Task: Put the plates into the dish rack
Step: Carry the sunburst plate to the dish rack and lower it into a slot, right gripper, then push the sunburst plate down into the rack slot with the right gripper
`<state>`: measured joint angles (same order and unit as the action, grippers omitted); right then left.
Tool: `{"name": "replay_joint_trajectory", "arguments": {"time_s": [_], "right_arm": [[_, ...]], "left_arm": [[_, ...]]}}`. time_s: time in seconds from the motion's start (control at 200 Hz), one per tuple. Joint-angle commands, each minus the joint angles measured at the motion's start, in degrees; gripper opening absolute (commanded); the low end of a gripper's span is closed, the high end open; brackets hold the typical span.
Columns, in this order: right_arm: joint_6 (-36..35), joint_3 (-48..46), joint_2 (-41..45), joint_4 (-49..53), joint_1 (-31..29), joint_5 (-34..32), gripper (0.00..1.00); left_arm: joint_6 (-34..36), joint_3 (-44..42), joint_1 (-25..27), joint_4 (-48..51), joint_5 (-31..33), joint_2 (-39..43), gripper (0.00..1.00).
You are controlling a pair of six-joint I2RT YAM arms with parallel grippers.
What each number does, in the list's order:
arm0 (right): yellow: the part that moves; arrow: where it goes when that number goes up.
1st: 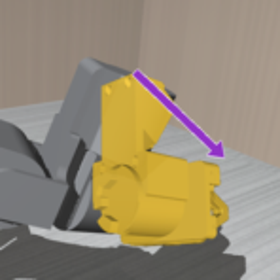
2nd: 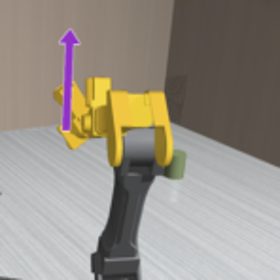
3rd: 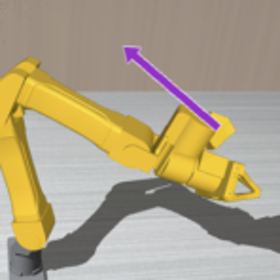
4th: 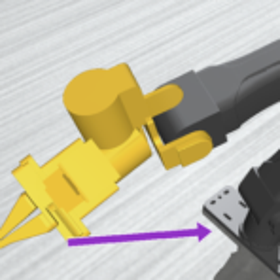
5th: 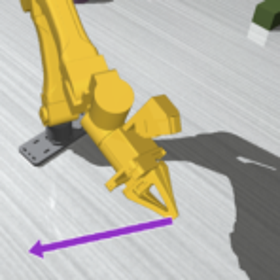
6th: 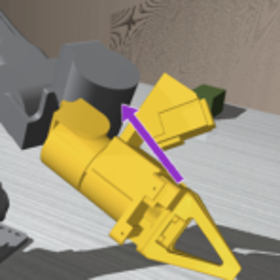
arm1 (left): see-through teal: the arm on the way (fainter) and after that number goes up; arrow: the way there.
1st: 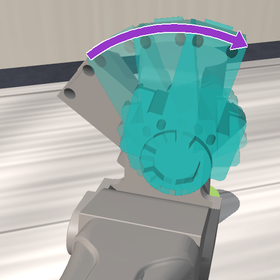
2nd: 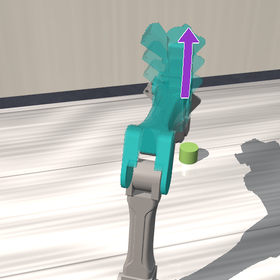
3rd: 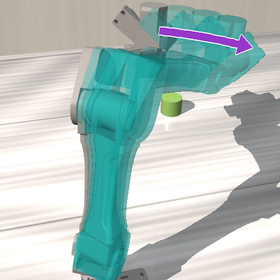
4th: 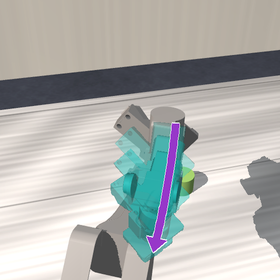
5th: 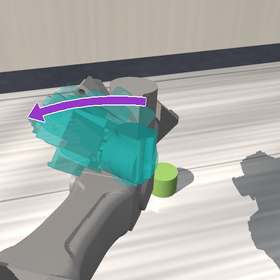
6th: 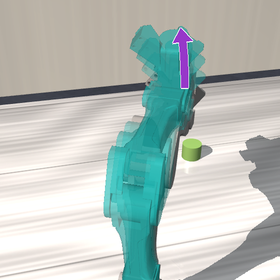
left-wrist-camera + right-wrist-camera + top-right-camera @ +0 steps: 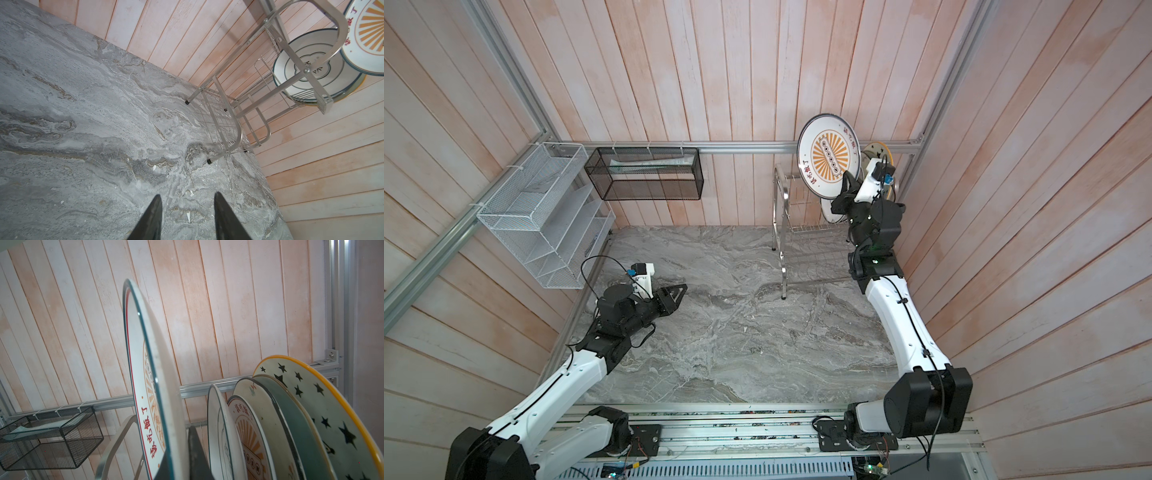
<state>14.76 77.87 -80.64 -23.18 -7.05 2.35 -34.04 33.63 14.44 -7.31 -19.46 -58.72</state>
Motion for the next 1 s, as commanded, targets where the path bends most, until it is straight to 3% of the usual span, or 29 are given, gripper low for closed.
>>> {"name": "replay_joint_trajectory", "arguments": {"time_s": [0.0,0.295,0.765,0.995], "right_arm": [[-1.57,4.1,-1.18,-1.64,0.11,-1.42,0.0],[-4.05,5.37,-3.22,0.67,-1.07,-5.93,0.0],[-9.05,5.94,-5.67,4.34,-7.76,-21.19,0.0],[-9.68,4.41,-5.73,4.37,-7.79,-22.69,0.0]], "left_arm": [[0.99,-0.25,0.32,-0.16,-0.4,-0.01,0.43],[0.82,-0.46,0.26,-0.24,-0.36,0.12,0.43],[1.08,-0.67,0.29,0.62,-0.23,1.1,0.43],[1.26,-0.63,0.32,0.91,-0.36,1.21,0.43]]}}
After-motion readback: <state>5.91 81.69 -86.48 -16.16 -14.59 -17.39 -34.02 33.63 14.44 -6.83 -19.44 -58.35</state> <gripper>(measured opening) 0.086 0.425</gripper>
